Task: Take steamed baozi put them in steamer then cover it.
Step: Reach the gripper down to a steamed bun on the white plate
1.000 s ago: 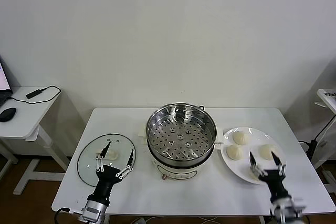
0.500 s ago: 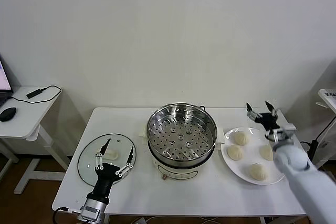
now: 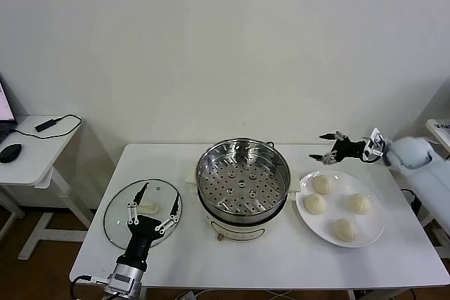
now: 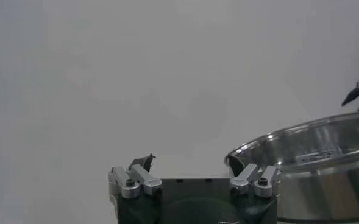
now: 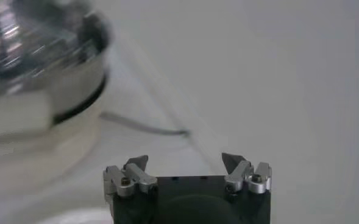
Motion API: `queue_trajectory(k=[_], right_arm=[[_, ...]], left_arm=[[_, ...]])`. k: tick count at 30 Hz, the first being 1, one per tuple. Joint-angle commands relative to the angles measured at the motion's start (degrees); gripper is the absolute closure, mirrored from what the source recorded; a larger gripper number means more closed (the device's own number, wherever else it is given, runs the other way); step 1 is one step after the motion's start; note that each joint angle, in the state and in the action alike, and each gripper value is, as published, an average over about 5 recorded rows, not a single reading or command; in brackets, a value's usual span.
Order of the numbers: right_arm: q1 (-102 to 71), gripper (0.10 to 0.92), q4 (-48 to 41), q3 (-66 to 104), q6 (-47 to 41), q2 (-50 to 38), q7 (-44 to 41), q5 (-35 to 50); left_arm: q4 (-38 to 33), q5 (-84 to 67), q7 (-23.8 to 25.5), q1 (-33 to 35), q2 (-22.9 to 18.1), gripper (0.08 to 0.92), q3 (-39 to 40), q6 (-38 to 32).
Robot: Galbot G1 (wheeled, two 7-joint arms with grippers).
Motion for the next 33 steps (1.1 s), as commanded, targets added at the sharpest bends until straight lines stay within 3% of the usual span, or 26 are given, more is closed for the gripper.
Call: queue_trajectory(k=[1, 9, 19, 33], right_arm=[[15.0, 0.203, -7.1, -14.7, 0.2, 1.8, -24.6, -21.8], [14.1, 0.203, -10.4, -16.1, 3.7, 5.1, -21.8, -29.7], [10.6, 0.203, -15.9, -14.4, 5.6, 9.8, -10.3, -29.0], [7.6, 0.203, -18.8, -12.1, 8.1, 13.1, -8.2, -31.7]], left_arm=[[-0.3, 0.0, 0.0, 0.1, 0.0, 0.177, -0.1, 0.1], [-0.2, -0.2, -0.1, 0.7, -0.2, 0.177, -0.6, -0.3], [0.2, -0.1, -0.1, 0.8, -0.4, 0.177, 0.0, -0.4], [0.8, 0.1, -0.4, 1.0, -0.8, 0.177, 1.0, -0.6]])
